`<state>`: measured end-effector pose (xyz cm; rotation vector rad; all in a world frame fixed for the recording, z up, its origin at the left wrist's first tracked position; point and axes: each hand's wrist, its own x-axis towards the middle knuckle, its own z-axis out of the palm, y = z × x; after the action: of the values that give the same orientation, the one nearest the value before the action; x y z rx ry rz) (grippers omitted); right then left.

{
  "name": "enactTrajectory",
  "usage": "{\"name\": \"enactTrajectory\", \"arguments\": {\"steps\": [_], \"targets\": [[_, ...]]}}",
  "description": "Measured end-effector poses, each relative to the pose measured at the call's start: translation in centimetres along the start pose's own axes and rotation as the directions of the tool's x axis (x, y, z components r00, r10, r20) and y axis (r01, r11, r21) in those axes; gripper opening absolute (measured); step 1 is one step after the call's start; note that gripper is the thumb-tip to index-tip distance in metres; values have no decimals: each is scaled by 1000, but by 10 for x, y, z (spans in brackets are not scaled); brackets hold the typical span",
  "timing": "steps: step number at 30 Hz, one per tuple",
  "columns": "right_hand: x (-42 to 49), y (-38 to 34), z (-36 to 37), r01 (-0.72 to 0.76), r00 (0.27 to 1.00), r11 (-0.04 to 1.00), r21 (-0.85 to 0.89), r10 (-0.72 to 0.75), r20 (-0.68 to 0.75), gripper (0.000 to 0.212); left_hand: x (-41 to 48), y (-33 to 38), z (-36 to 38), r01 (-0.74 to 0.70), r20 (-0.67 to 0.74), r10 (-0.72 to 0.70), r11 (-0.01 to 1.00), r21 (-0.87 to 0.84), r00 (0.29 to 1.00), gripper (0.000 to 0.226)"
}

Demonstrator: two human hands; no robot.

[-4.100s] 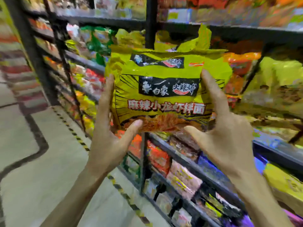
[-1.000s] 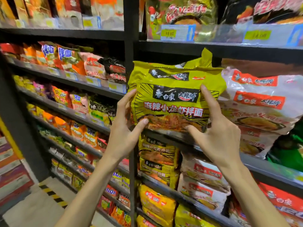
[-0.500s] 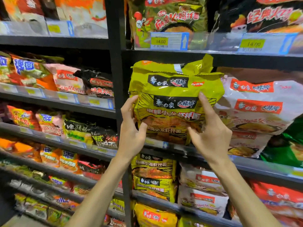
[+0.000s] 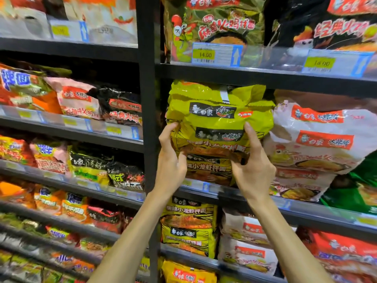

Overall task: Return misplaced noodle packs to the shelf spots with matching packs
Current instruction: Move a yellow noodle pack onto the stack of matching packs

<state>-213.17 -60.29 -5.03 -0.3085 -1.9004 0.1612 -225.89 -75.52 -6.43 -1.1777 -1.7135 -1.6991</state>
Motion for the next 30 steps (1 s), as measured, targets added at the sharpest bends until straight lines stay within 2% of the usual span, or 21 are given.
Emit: {"name": "enactTrajectory", "arguments": {"steps": [5,9,14,17,19,24,30], "targets": [[22,-3,0,-27,997,998,-63,32,76,92,15,1,2,33,37,-33,999,15,999,73],[23,-3,4,-42,994,996,-78,49,95,94,22,0,4,79,60,-82,995,53,995,73],[23,-2,4,-94,992,994,-53,98,81,96,32,5,4,15,83,-23,995,100,996,72],[24,-4,5,-53,995,997,-56,57,85,95,31,2,5,35,80,-44,994,107,996,74],[28,-6,7,-17,994,999,-28,19,106,94,27,0,6,68,72,-75,993,96,995,76],[28,-1,7,-59,983,997,43,51,179,96,22,1,7,47,83,-56,994,102,995,80],[22,4,1,-70,963,984,166,23,270,97,25,4,12,100,60,-107,989,113,992,79]]}}
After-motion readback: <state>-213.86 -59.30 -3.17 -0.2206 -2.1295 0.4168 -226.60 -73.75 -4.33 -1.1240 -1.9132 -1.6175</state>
